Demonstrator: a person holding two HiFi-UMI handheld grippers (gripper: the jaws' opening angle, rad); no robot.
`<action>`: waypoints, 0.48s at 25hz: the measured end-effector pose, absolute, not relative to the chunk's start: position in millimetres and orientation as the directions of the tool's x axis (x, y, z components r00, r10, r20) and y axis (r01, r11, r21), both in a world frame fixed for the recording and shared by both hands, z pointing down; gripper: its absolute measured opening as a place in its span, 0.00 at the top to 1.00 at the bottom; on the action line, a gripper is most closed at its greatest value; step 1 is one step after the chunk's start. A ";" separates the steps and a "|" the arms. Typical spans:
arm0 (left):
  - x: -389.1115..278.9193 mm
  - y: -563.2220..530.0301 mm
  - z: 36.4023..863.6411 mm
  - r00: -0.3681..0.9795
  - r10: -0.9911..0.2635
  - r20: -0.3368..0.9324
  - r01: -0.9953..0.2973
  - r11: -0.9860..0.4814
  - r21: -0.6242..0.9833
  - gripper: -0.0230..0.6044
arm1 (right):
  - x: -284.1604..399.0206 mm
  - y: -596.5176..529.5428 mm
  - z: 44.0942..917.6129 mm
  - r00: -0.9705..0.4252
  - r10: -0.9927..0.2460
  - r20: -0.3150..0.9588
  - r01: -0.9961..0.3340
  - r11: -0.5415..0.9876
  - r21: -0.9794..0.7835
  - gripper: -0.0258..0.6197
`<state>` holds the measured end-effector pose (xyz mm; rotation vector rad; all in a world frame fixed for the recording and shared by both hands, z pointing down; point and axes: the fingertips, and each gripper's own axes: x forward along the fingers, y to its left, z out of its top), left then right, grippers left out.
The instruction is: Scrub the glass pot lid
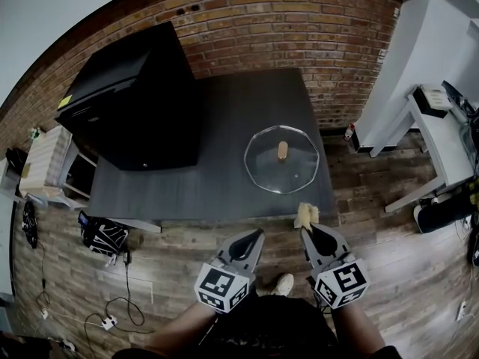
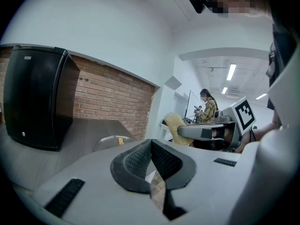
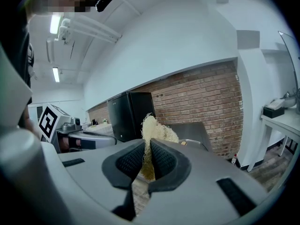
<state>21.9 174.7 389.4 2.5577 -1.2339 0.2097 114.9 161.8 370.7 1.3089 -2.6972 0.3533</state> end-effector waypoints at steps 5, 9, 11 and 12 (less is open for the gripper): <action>24.0 174.6 389.5 0.626 -0.736 0.258 -0.780 -0.594 0.197 0.91 | 115.2 161.2 372.5 -0.624 -0.754 0.206 -0.781 0.602 -0.162 0.90; 25.9 174.7 389.3 0.629 -0.733 0.260 -0.777 -0.599 0.193 0.91 | 115.9 161.2 373.1 -0.624 -0.754 0.207 -0.782 0.602 -0.163 0.90; 26.8 174.1 388.7 0.628 -0.733 0.260 -0.778 -0.599 0.191 0.91 | 116.4 160.8 372.8 -0.625 -0.752 0.209 -0.780 0.604 -0.162 0.90; 27.1 173.7 388.2 0.628 -0.734 0.259 -0.778 -0.598 0.190 0.91 | 116.5 160.5 372.8 -0.627 -0.751 0.208 -0.779 0.606 -0.162 0.90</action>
